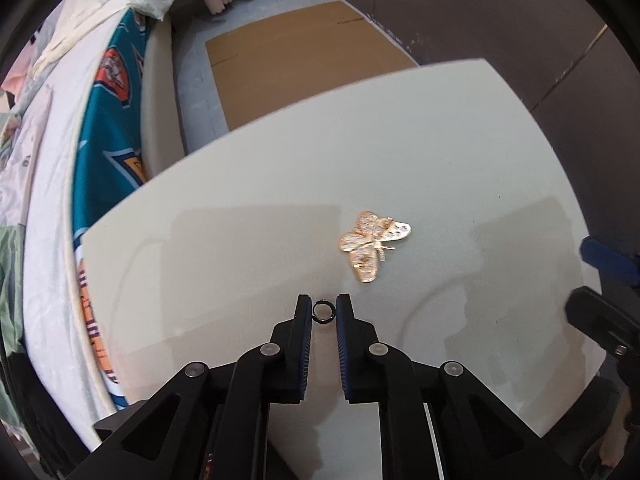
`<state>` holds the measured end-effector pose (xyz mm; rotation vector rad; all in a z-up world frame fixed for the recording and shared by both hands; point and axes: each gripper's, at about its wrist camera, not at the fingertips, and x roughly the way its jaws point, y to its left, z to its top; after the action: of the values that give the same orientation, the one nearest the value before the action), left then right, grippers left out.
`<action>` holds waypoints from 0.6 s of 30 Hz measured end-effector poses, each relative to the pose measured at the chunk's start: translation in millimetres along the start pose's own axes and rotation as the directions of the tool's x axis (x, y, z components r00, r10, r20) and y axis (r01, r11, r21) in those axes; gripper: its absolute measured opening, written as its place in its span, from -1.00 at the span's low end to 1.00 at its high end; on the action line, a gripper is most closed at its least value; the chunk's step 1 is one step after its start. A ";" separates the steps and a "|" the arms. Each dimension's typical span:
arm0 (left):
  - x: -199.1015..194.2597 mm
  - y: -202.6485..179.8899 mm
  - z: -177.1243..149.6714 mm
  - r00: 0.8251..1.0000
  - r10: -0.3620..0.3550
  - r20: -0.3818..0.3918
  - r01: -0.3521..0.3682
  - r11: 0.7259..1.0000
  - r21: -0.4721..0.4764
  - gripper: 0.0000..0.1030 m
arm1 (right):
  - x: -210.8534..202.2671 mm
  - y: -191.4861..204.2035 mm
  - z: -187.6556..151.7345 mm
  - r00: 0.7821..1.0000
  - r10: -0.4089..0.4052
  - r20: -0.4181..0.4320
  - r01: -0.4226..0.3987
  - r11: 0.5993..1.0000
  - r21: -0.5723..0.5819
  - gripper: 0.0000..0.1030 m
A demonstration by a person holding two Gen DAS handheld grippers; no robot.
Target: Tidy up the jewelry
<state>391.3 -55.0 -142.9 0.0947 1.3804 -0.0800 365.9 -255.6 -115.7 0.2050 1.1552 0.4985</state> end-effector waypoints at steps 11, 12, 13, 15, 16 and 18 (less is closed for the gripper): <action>-56.9 51.4 -15.7 0.997 0.012 0.081 -0.006 0.997 -0.073 -0.76 | 31.1 49.5 16.1 0.999 -0.027 -0.028 0.020 0.976 -0.217 0.42; -61.6 56.9 -18.8 0.996 0.012 0.087 -0.005 0.997 -0.083 -0.76 | 33.7 53.6 17.3 0.999 -0.035 -0.028 0.027 0.968 -0.248 0.42; -64.9 60.9 -21.4 0.996 0.013 0.091 -0.005 0.996 -0.089 -0.76 | 36.4 57.1 18.0 0.999 -0.042 -0.030 0.032 0.961 -0.275 0.42; -72.0 68.9 -29.1 0.995 0.018 0.099 -0.008 0.995 -0.103 -0.76 | 43.1 63.3 18.6 0.998 -0.052 -0.037 0.038 0.945 -0.324 0.42; -75.2 72.2 -32.4 0.994 0.020 0.103 -0.009 0.994 -0.109 -0.76 | 47.5 68.1 18.5 0.997 -0.062 -0.038 0.045 0.934 -0.354 0.42; -82.9 80.8 -40.6 0.993 0.021 0.114 -0.006 0.992 -0.128 -0.76 | 51.9 75.3 17.4 0.997 -0.071 -0.044 0.047 0.915 -0.400 0.42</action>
<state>345.2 29.9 -67.5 -0.0071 1.2665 0.0136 377.5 -163.4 -120.9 -0.1999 1.0866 0.6784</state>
